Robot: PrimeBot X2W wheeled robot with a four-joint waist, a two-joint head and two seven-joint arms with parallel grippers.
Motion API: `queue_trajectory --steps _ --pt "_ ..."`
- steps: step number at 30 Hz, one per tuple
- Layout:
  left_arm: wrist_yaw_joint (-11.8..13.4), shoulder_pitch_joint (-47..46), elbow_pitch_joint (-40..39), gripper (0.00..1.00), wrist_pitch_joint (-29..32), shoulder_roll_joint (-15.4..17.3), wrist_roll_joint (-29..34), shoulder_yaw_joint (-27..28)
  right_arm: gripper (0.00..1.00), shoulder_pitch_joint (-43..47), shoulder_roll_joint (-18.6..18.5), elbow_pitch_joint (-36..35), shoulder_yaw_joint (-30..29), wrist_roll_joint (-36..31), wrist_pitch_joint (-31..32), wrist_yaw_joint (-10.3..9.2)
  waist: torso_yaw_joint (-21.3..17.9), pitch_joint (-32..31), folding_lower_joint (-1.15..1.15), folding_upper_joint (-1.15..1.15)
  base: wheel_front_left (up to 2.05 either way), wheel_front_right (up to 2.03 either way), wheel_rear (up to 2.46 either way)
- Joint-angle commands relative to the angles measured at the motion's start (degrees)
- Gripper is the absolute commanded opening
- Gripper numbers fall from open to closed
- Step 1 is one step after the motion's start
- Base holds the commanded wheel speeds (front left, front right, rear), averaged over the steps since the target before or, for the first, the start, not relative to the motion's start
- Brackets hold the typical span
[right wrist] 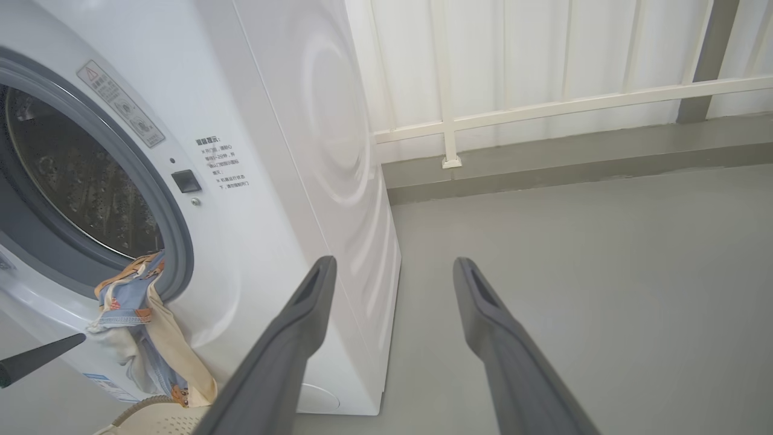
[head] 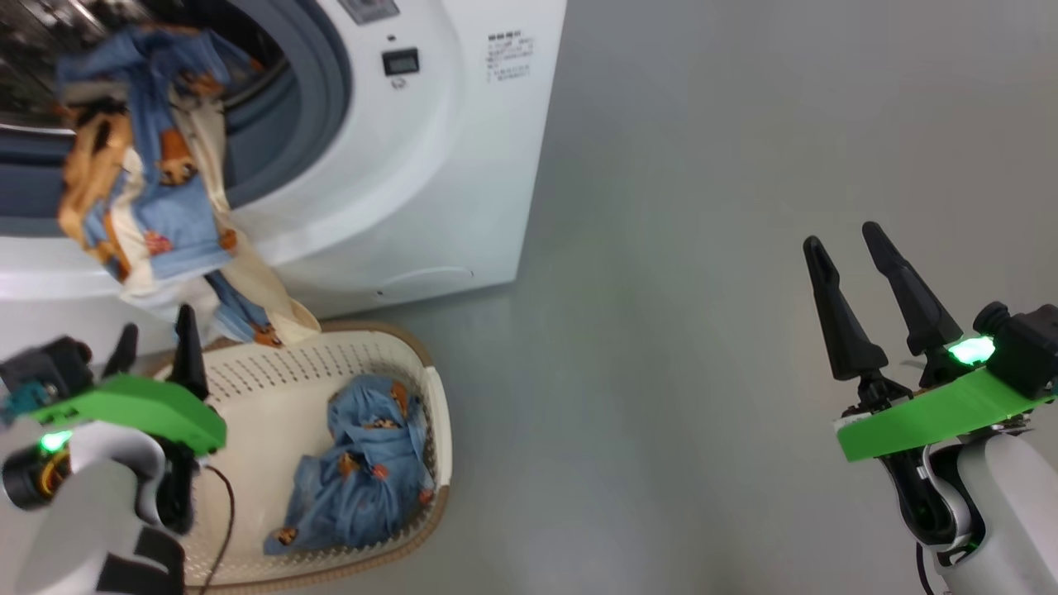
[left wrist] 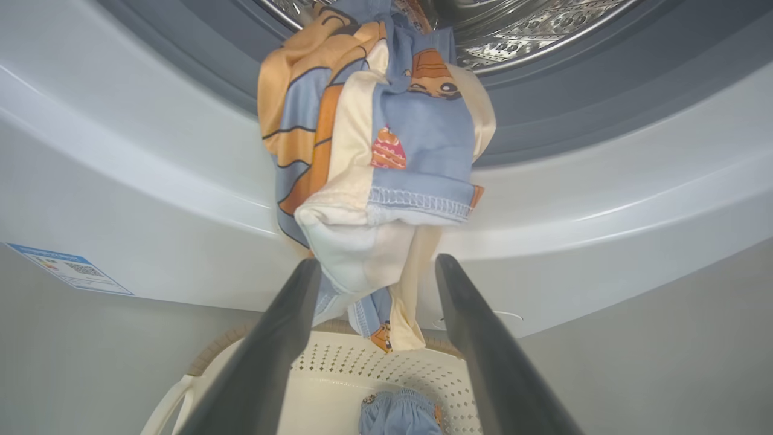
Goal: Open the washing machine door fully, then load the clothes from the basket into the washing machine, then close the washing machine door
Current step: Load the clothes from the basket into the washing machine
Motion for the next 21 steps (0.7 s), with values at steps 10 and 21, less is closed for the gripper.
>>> queue_trajectory --steps 10,21 --pt "-0.38 -10.99 7.04 1.00 0.74 5.78 -1.03 -0.66 1.00 -2.73 1.85 -2.35 -0.24 -0.82 -0.46 0.26 -4.05 11.09 -0.01 0.00 0.00 0.00 0.00" --pt "-0.44 -18.24 11.35 1.00 0.67 8.46 -2.43 -1.55 1.00 -4.41 3.79 -2.84 -1.00 -1.11 -0.46 0.26 -5.93 15.69 -0.01 0.00 0.00 0.00 0.00"
